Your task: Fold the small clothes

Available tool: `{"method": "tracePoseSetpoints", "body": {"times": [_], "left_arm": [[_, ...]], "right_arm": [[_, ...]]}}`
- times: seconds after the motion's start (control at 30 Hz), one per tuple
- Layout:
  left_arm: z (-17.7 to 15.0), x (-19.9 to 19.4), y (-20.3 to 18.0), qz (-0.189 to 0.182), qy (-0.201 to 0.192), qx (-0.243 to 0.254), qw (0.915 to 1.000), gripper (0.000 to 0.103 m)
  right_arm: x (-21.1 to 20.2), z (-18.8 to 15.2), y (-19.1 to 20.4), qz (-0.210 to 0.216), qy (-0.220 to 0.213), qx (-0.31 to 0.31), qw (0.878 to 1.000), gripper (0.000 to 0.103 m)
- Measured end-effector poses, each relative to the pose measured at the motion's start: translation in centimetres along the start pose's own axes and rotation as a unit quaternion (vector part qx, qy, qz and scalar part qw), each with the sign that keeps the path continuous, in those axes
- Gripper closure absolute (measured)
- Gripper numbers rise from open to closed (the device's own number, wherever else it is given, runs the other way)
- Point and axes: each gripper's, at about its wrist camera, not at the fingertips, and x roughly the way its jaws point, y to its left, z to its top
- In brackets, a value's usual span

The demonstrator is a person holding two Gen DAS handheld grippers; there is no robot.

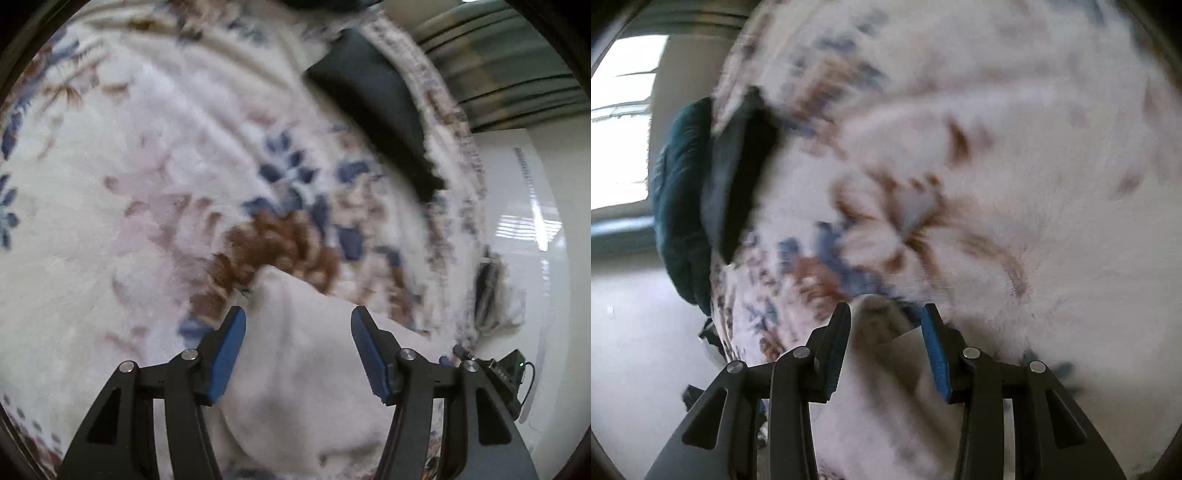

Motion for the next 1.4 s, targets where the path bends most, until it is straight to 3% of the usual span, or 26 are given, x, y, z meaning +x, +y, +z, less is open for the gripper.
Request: {"method": "tracePoseSetpoints", "body": {"times": [0.1,0.13,0.2,0.27,0.33,0.47,0.6,0.67,0.73,0.83,0.9,1.0,1.17,1.27,1.3,1.33,1.4], "left_arm": [[-2.6,-0.4,-1.5,-0.014,0.022,0.034,0.9991,0.046],[-3.9,0.3,-1.5,-0.005,0.04,0.044,0.9982,0.046],[-5.7,1.8,-0.5,0.02,0.068,0.049,0.9963,0.046],[-7.2,2.9,1.1,0.037,0.084,0.034,0.9952,0.046],[-8.3,3.2,2.9,0.049,0.092,0.02,0.9943,0.046],[-9.1,2.8,5.2,0.059,0.1,0.001,0.9933,0.046],[-9.3,0.9,5.5,0.063,0.105,0.002,0.9925,0.046],[-8.6,-0.7,5.5,0.049,0.087,0.0,0.995,0.046],[-7.6,-1.1,5.9,0.031,0.077,-0.007,0.9965,0.046],[-6.1,0.2,7.5,-0.03,0.08,-0.052,0.995,0.04],[-5.5,2.1,8.1,-0.067,0.089,-0.079,0.9906,0.04],[-5.2,5.2,7.9,-0.094,0.104,-0.092,0.9859,0.04],[-4.5,7.5,6.7,-0.097,0.114,-0.076,0.9858,0.038],[-4.4,7.0,5.6,-0.104,0.096,-0.065,0.9877,0.043],[-4.4,6.8,5.3,-0.11,0.089,-0.061,0.988,0.071],[-4.4,6.6,5.0,-0.117,0.09,-0.059,0.9872,0.082],[-4.3,5.9,4.4,-0.115,0.081,-0.063,0.9881,0.083]], "right_arm": [[-2.3,-2.0,3.2,0.063,0.006,-0.044,0.997,0.061],[-1.8,-3.1,3.6,0.097,0.037,-0.044,0.994,0.061],[-0.2,-4.8,3.3,0.12,0.087,-0.034,0.988,0.061],[2.5,-7.0,1.8,0.085,0.127,-0.03,0.988,0.061],[4.1,-8.2,-0.1,0.045,0.14,-0.02,0.989,0.06],[4.6,-8.8,-3.6,0.0,0.133,-0.001,0.991,0.061],[3.8,-8.7,-2.9,-0.034,0.135,-0.027,0.99,0.061],[2.3,-8.2,-1.9,-0.051,0.126,-0.043,0.99,0.057],[0.8,-7.0,-1.4,-0.062,0.108,-0.048,0.991,0.033],[-0.1,-5.4,-2.9,-0.052,0.106,-0.033,0.992,0.016],[1.3,-4.7,-4.2,-0.025,0.133,-0.01,0.991,0.016],[4.1,-4.4,-6.0,0.015,0.173,0.011,0.985,0.016],[7.0,-4.3,-4.7,0.053,0.186,0.006,0.981,0.014],[7.5,-4.6,-4.0,0.069,0.175,0.026,0.982,0.022],[7.7,-4.8,-3.8,0.067,0.172,0.026,0.982,0.041],[7.8,-5.0,-3.6,0.067,0.17,0.03,0.983,0.062],[7.6,-5.2,-3.1,0.063,0.158,0.031,0.985,0.075]]}}
